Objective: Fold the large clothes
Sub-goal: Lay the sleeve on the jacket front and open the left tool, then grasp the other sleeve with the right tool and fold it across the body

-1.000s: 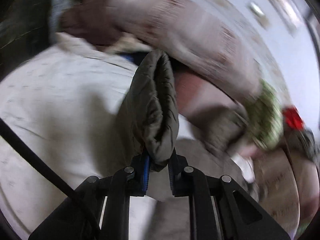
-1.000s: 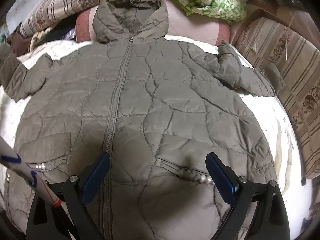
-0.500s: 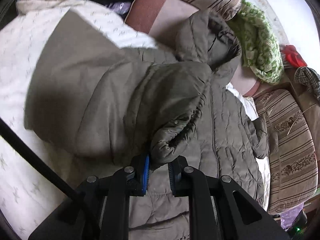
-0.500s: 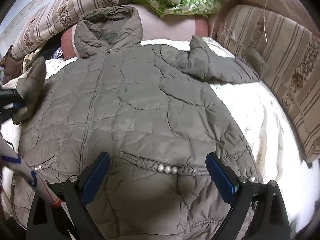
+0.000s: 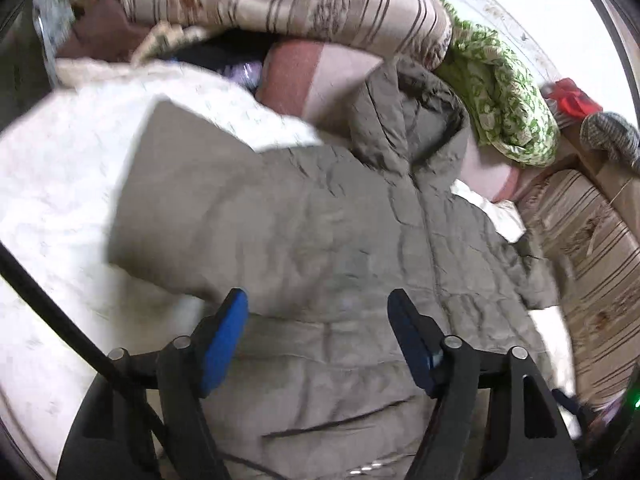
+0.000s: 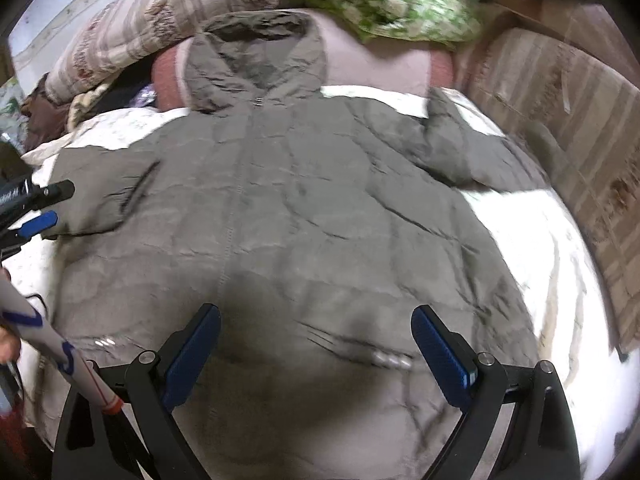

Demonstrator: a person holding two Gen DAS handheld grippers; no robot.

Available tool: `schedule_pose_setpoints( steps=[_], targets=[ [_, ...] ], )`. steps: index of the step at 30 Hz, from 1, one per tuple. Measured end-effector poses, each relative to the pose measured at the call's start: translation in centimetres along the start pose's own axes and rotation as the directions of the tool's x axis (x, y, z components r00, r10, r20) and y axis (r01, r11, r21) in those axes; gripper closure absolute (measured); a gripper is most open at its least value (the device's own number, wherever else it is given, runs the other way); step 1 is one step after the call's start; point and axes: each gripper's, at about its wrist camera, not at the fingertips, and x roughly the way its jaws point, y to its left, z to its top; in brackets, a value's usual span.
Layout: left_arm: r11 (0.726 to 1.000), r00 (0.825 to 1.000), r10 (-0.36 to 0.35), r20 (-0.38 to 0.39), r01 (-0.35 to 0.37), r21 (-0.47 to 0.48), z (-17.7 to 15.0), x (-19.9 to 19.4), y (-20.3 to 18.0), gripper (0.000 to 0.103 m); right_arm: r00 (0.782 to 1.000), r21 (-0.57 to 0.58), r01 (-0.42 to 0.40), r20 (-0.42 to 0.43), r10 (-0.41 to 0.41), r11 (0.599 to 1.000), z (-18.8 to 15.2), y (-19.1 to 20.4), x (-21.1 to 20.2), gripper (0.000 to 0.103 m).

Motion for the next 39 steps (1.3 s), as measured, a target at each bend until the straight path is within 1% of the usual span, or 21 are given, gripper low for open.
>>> schedule_pose_setpoints(
  steps=[2,3,7,9,12,14,17,18,19,20,22,23,24,26,27,29,31,33,36,37,39],
  targets=[
    [0.997,0.996,0.075,0.038,-0.076,0.021,0.1,-0.4,0.5,0.031,0.999,-0.016,-0.05,-0.003,0.05,0.999,1.2,1.5,0.5,0.005],
    [0.99,0.99,0.133,0.055,-0.135,0.03,0.2,-0.4,1.0,0.031,0.998,-0.02,-0.069,-0.005,0.069,0.997,1.7,2.1,0.8,0.005],
    [0.976,0.975,0.218,0.049,-0.219,0.005,1.2,-0.1,4.0,0.031,0.981,-0.003,-0.191,-0.022,0.191,0.982,5.1,5.8,3.6,0.005],
    [0.964,0.962,0.265,0.071,-0.263,-0.043,1.9,-0.7,6.1,0.031,0.96,0.033,-0.275,-0.046,0.277,0.961,7.2,8.2,6.0,0.005],
    [0.943,0.94,0.327,0.094,-0.319,-0.093,2.7,-1.4,8.8,0.031,0.931,0.058,-0.348,-0.094,0.352,0.936,9.2,11.9,9.5,0.005],
    [0.93,0.93,0.356,0.095,-0.343,-0.134,2.9,-1.8,10.4,0.031,0.921,0.057,-0.363,-0.128,0.367,0.93,9.6,13.9,11.6,0.005],
    [0.926,0.934,0.348,0.075,-0.33,-0.185,3.3,-2.0,12.0,0.031,0.918,0.039,-0.352,-0.182,0.353,0.935,9.8,17.1,14.1,0.007],
    [0.924,0.936,0.344,0.071,-0.325,-0.199,3.3,-1.9,12.4,0.031,0.918,0.033,-0.352,-0.186,0.352,0.936,9.8,17.9,14.5,0.016],
    [0.923,0.937,0.344,0.068,-0.324,-0.206,3.4,-1.9,12.5,0.031,0.916,0.027,-0.357,-0.188,0.355,0.934,9.8,18.5,14.6,0.036],
    [0.923,0.937,0.343,0.064,-0.323,-0.21,3.4,-1.8,12.6,0.031,0.907,0.022,-0.375,-0.196,0.372,0.927,9.9,18.9,14.6,0.05],
    [0.923,0.938,0.343,0.055,-0.326,-0.205,3.2,-1.7,12.6,0.031,0.905,0.011,-0.38,-0.202,0.375,0.925,10.4,19.0,14.2,0.075],
    [0.923,0.937,0.347,0.052,-0.33,-0.199,3.1,-1.6,12.3,0.031,0.906,0.006,-0.383,-0.194,0.376,0.924,10.7,18.6,13.8,0.082],
    [0.922,0.934,0.353,0.05,-0.338,-0.189,3.0,-1.4,12.0,0.031,0.903,0.005,-0.394,-0.186,0.388,0.919,11.0,18.1,13.3,0.084],
    [0.92,0.931,0.363,0.046,-0.351,-0.172,2.8,-0.9,11.4,0.031,0.914,0.009,-0.375,-0.161,0.371,0.927,11.9,16.6,12.5,0.086],
    [0.921,0.93,0.365,0.044,-0.354,-0.165,2.7,-0.6,11.1,0.031,0.929,0.002,-0.345,-0.14,0.342,0.939,12.4,15.3,12.0,0.087],
    [0.922,0.931,0.364,0.037,-0.354,-0.156,2.5,-0.3,10.7,0.031,0.949,0.002,-0.298,-0.107,0.297,0.954,13.4,12.8,11.3,0.087],
    [0.927,0.936,0.352,0.025,-0.345,-0.145,2.3,0.4,10.1,0.031,0.969,0.01,-0.232,-0.079,0.233,0.973,14.1,9.4,10.5,0.087],
    [0.934,0.941,0.338,0.008,-0.334,-0.128,2.0,1.1,9.5,0.031,0.988,0.021,-0.139,-0.058,0.14,0.99,14.9,6.2,10.2,0.087],
    [0.939,0.943,0.331,-0.013,-0.331,-0.092,1.8,2.3,8.3,0.031,0.999,0.027,0.012,-0.047,-0.011,1.0,15.9,2.1,11.2,0.088],
    [0.94,0.943,0.332,-0.018,-0.332,-0.079,1.7,2.7,7.9,0.031,0.997,0.023,0.066,-0.046,-0.065,0.998,16.0,0.8,11.6,0.088],
    [0.945,0.946,0.322,-0.032,-0.323,-0.05,1.4,3.5,7.0,0.031,0.99,0.025,0.131,-0.055,-0.129,0.991,16.3,-0.9,12.7,0.089]
  ],
)
